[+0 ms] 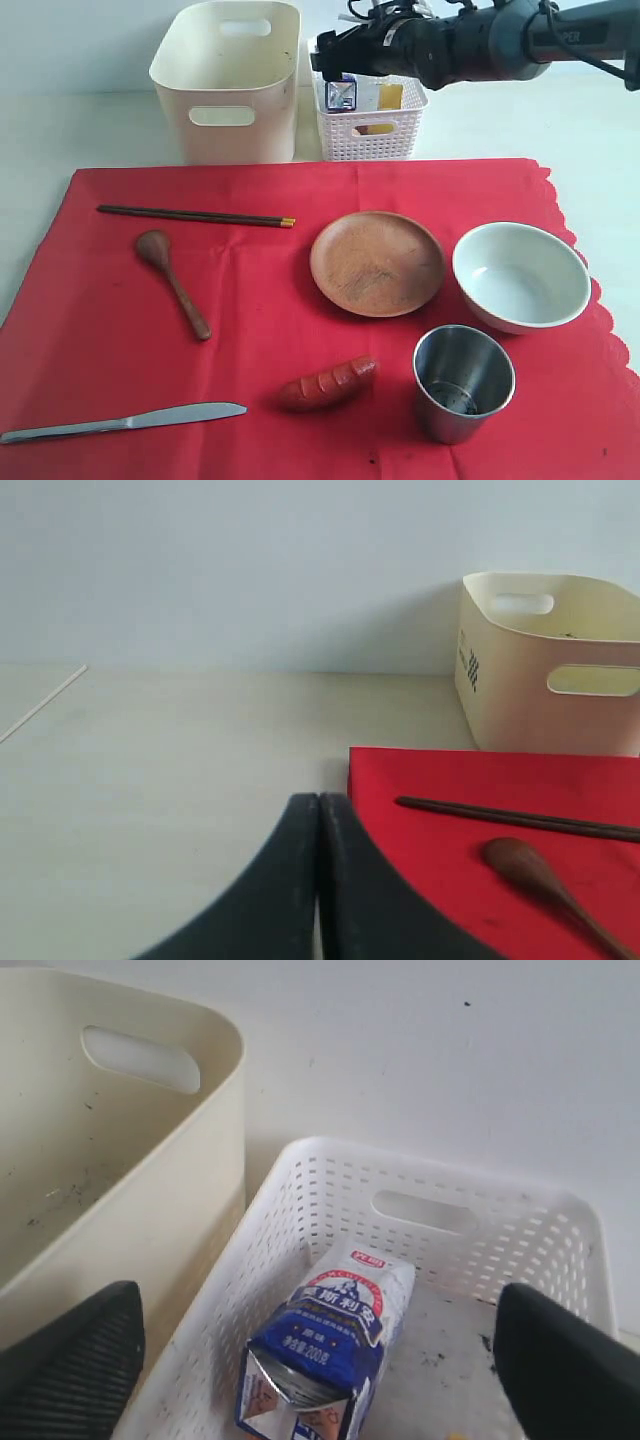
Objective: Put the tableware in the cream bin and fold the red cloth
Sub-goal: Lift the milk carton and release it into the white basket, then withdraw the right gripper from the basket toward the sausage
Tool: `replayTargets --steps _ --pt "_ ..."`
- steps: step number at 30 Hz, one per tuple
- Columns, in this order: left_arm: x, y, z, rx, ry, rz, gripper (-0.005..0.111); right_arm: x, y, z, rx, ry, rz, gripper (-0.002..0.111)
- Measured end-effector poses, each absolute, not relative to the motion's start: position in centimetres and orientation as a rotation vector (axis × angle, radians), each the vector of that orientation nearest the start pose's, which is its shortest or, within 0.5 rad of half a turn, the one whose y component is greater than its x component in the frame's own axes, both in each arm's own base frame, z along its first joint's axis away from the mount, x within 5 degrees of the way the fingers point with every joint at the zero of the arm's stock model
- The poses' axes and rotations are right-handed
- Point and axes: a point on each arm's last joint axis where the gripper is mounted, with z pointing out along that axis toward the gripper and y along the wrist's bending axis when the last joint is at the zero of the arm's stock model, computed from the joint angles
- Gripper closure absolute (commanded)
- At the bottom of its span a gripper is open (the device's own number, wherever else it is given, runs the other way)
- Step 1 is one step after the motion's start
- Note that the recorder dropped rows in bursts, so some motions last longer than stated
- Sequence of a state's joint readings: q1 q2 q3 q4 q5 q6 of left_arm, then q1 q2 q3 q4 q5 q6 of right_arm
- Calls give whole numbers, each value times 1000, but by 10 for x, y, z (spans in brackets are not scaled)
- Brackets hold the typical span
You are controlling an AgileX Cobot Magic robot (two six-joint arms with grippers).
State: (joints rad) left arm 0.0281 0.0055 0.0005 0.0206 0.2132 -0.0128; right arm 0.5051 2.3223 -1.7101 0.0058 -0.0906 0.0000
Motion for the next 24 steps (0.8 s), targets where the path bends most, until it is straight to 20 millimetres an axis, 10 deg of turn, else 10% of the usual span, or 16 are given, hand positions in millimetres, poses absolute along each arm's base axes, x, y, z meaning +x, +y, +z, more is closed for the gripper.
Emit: replayTargets --steps 14,24 --pt "56 2 193 -21 1703 30 107 464 256 161 -481 1979 335 18" --pt "56 2 193 -21 1703 30 107 438 243 239 -512 2083 320 35"
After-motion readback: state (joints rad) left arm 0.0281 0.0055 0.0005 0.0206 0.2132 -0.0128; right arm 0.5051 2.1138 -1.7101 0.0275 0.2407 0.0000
